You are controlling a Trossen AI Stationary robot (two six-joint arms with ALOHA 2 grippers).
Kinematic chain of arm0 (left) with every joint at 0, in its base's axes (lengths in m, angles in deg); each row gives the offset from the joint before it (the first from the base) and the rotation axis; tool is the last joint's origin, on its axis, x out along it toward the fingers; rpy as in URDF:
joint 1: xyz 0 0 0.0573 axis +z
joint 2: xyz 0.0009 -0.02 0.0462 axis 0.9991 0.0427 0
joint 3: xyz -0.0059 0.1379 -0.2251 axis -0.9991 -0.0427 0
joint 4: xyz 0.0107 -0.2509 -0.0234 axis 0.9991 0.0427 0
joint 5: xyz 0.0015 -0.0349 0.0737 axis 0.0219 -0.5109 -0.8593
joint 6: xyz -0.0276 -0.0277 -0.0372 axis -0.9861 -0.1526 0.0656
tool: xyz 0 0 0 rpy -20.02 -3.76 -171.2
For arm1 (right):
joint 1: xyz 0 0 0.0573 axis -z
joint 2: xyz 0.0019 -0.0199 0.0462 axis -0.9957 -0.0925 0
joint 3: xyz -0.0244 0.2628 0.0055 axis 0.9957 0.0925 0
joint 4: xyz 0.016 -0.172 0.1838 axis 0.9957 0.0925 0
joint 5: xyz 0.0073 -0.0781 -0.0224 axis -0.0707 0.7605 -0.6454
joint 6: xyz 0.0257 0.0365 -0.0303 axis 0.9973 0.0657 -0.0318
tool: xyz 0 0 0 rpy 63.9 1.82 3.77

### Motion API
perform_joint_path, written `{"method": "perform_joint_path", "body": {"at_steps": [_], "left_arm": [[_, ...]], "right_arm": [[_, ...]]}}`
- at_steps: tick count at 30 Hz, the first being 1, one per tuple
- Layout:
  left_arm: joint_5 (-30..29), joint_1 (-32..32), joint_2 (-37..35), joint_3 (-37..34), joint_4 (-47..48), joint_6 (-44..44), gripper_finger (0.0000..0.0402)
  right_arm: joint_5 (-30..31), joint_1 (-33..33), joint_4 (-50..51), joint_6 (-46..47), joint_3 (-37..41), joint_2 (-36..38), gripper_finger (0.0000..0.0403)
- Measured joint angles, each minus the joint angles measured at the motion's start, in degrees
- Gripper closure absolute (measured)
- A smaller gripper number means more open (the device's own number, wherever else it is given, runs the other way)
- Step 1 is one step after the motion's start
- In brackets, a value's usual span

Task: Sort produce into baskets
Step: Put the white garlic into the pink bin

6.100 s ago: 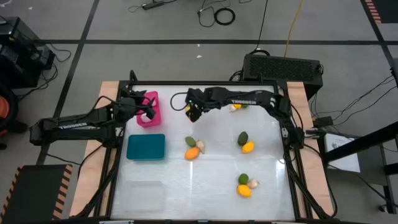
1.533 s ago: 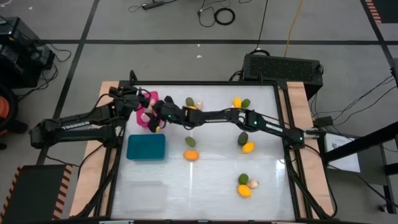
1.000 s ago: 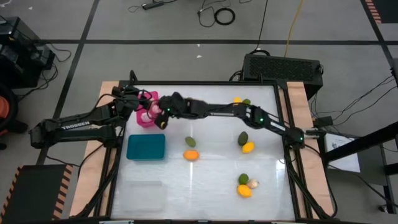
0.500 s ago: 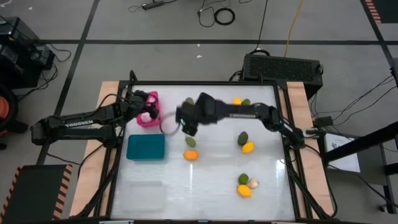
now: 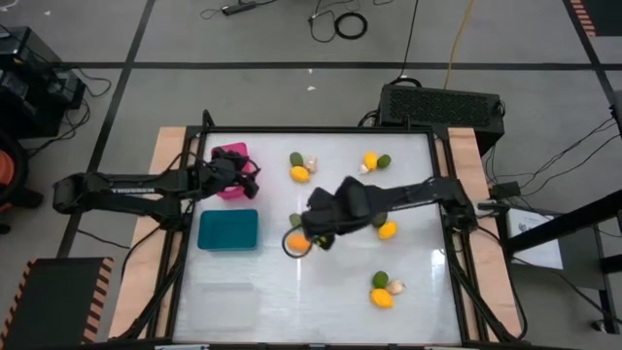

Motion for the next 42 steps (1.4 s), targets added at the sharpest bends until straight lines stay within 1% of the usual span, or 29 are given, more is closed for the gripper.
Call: {"method": "perform_joint_path", "body": {"at_steps": [3, 7, 11, 16, 19, 24, 27, 28, 32, 35, 39, 42], "left_arm": [[1.7, -0.4, 0.3, 0.0, -3.5, 1.1, 0.0139], [7.8, -1.1, 0.7, 0.0, -6.8, 3.4, 0.0139], [12.3, -1.7, 0.8, 0.0, -8.0, 4.0, 0.0139], [13.1, -3.0, 0.8, 0.0, -7.8, 4.0, 0.0139], [13.1, -3.3, 0.8, 0.0, -8.1, 4.0, 0.0139], [13.1, -3.3, 0.8, 0.0, -8.1, 4.1, 0.0139], [13.1, -3.3, 0.8, 0.0, -7.8, 4.4, 0.0139], [13.1, -3.3, 0.8, 0.0, -7.7, 4.6, 0.0139], [13.2, -3.3, 0.8, 0.0, -7.5, 5.5, 0.0139], [13.8, -3.3, 0.8, 0.0, -7.1, 5.6, 0.0139], [14.9, -3.5, 0.8, 0.0, -6.1, 5.6, 0.0139], [14.9, -4.2, 0.8, 0.0, -5.4, 5.6, 0.0139]], "right_arm": [[-1.4, -4.4, 2.6, 2.4, 0.4, 0.7, 0.0147], [-6.1, -10.1, 1.8, 6.7, 0.5, 0.4, 0.0147], [-6.3, -13.9, 1.9, 13.0, 0.4, 0.2, 0.0147], [-14.0, -17.1, 2.0, 13.0, 0.4, 0.0, 0.0147], [-15.2, -18.8, 1.9, 12.4, 0.4, 0.0, 0.0147], [-15.1, -19.7, 1.8, 20.3, 0.4, 0.0, 0.0147], [-12.5, -19.3, 0.5, 20.8, 0.4, 0.0, 0.0147], [-10.6, -19.1, 0.4, 20.3, 0.4, 0.0, 0.0147], [0.8, -17.5, 0.5, 18.1, 0.4, 0.0, 0.0147], [4.7, -15.4, 1.9, 14.1, 0.4, 0.0, 0.0147], [7.4, -10.7, 1.8, 7.4, 1.0, 0.0, 0.0147], [7.7, -6.1, 1.5, 2.6, 1.7, 0.0, 0.0147]]}}
